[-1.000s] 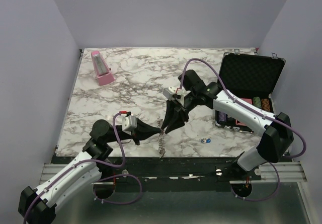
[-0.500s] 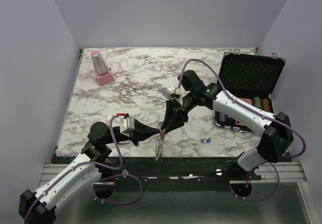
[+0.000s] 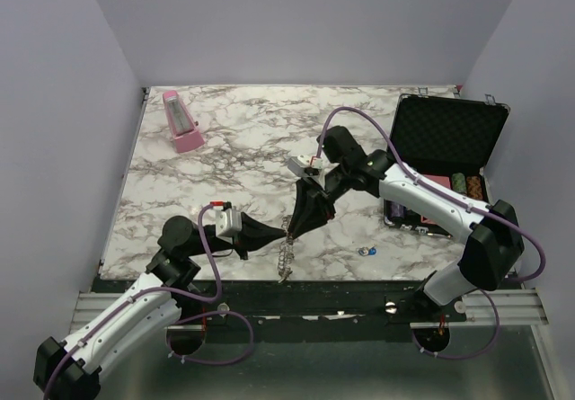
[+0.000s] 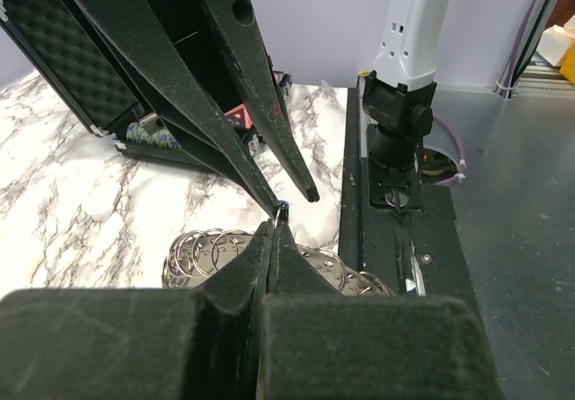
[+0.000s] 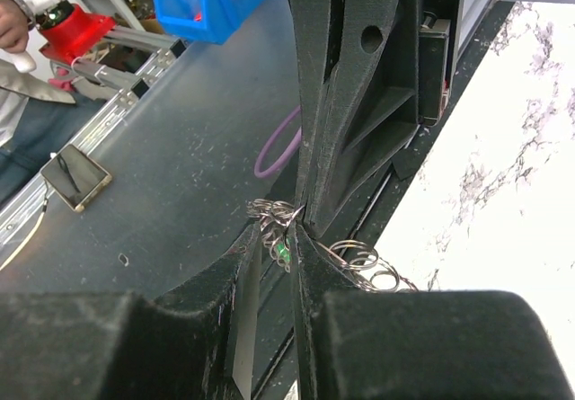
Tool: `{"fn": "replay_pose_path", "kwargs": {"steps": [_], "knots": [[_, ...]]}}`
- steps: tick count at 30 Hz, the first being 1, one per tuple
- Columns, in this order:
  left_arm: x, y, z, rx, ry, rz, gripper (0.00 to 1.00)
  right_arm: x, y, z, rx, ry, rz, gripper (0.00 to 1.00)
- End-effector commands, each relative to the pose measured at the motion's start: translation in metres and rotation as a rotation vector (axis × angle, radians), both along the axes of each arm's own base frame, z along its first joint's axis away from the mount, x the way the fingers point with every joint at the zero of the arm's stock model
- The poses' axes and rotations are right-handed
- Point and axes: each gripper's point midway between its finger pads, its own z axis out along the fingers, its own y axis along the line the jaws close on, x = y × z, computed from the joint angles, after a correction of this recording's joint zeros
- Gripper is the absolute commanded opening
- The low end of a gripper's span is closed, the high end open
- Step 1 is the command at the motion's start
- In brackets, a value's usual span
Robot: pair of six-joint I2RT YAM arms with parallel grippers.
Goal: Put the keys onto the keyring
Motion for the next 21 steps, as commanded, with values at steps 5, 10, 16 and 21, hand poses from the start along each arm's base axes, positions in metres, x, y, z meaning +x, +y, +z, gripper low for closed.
{"fn": "replay_pose_path", "kwargs": {"steps": [5,10,16,21], "knots": [[0.002,0.005,0.021,-0.045,-0.087,0.029,0.00,-0.009,0.000,0.004,0.008,0.026,0.032,0.27],[0.007,0.012,0.028,-0.041,-0.091,0.088,0.00,0.021,-0.003,0.005,-0.058,-0.150,-0.103,0.60],[0.016,0.021,0.039,-0.023,-0.066,0.180,0.00,0.059,-0.043,0.022,-0.001,-0.226,-0.253,0.63],[0.019,0.026,0.048,0.035,-0.075,0.212,0.00,0.086,-0.085,-0.002,-0.089,-0.313,-0.425,0.68]]}}
